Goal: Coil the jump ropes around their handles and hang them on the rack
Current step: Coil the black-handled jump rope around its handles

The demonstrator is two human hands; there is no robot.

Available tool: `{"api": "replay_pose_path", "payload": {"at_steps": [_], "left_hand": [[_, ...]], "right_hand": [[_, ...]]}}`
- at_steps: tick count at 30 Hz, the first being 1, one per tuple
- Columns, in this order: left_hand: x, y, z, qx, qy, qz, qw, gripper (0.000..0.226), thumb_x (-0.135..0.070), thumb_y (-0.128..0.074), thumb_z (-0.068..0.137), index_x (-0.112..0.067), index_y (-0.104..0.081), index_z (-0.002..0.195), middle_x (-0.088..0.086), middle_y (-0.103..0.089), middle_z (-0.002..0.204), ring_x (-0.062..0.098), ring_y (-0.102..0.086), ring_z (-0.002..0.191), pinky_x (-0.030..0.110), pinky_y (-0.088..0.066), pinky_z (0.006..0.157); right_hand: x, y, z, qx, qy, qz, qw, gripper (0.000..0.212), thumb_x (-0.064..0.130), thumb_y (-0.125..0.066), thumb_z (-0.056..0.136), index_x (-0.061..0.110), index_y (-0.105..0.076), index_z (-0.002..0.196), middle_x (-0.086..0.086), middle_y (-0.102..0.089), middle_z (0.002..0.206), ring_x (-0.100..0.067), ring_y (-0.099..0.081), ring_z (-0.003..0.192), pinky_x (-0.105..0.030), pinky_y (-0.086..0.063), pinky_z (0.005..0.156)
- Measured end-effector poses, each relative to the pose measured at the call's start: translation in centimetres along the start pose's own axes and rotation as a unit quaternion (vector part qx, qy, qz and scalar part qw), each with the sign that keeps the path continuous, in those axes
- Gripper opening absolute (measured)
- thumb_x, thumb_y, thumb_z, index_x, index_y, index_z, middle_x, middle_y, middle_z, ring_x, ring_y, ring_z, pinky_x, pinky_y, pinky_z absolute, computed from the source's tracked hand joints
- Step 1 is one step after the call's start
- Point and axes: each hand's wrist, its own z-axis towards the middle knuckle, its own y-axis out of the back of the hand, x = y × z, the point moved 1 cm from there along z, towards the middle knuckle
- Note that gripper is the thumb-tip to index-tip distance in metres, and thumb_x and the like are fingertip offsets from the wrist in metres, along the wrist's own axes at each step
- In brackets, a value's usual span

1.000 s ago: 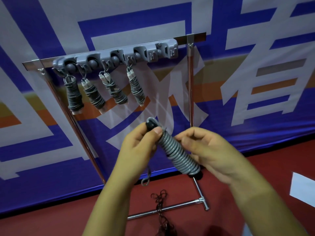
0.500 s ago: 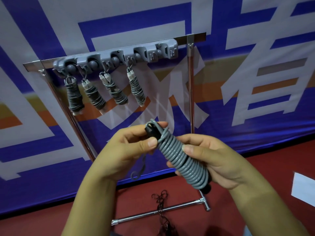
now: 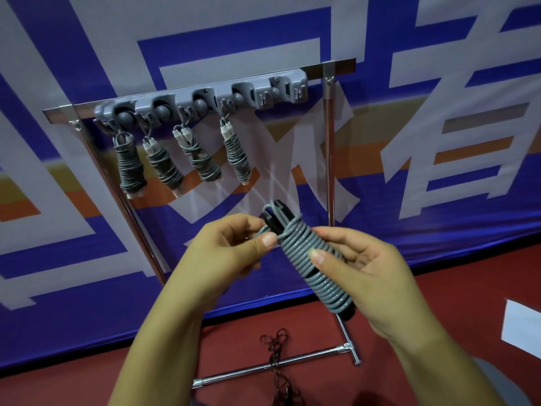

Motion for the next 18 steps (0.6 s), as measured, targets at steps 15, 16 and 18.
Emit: {"api": "replay_pose_path", "payload": {"at_steps": [15, 16, 18], "left_hand": [[0.0, -3.3, -0.4, -0.050, -0.074, -0.029, 0.996, 0.016, -0.024, -0.066, 0.086, -0.011, -0.070, 0.094, -0.016, -0.054, 0.052, -0.001, -0.044, 0.049, 0.009, -0.035, 0.049], [0.1, -3.1, -0.3, -0.048, -0.074, -0.044, 0.995, 0.014, -0.024, -0.066, 0.084, -0.013, -0.071, 0.091, -0.014, -0.051, 0.052, 0.001, -0.039, 0.049, 0.011, -0.034, 0.048], [0.3, -3.0, -0.2, -0.045, -0.073, -0.080, 0.993, 0.016, -0.024, -0.061, 0.081, -0.016, -0.073, 0.085, -0.010, -0.047, 0.053, 0.005, -0.035, 0.050, 0.013, -0.032, 0.046]], "right_hand": [[-0.7, -0.5, -0.5, -0.034, 0.065, -0.124, 0.990, 0.031, 0.012, -0.077, 0.075, 0.032, -0.064, 0.095, 0.011, -0.071, 0.097, -0.007, -0.068, 0.091, -0.023, -0.055, 0.074], [-0.7, -0.2, -0.4, -0.020, 0.060, -0.110, 0.992, 0.030, 0.015, -0.079, 0.073, 0.031, -0.065, 0.093, 0.010, -0.071, 0.098, -0.008, -0.068, 0.092, -0.023, -0.055, 0.075], [-0.6, 0.1, -0.1, 0.007, 0.057, -0.103, 0.993, 0.032, 0.024, -0.084, 0.068, 0.032, -0.064, 0.092, 0.007, -0.070, 0.099, -0.011, -0.068, 0.095, -0.026, -0.054, 0.081]]}}
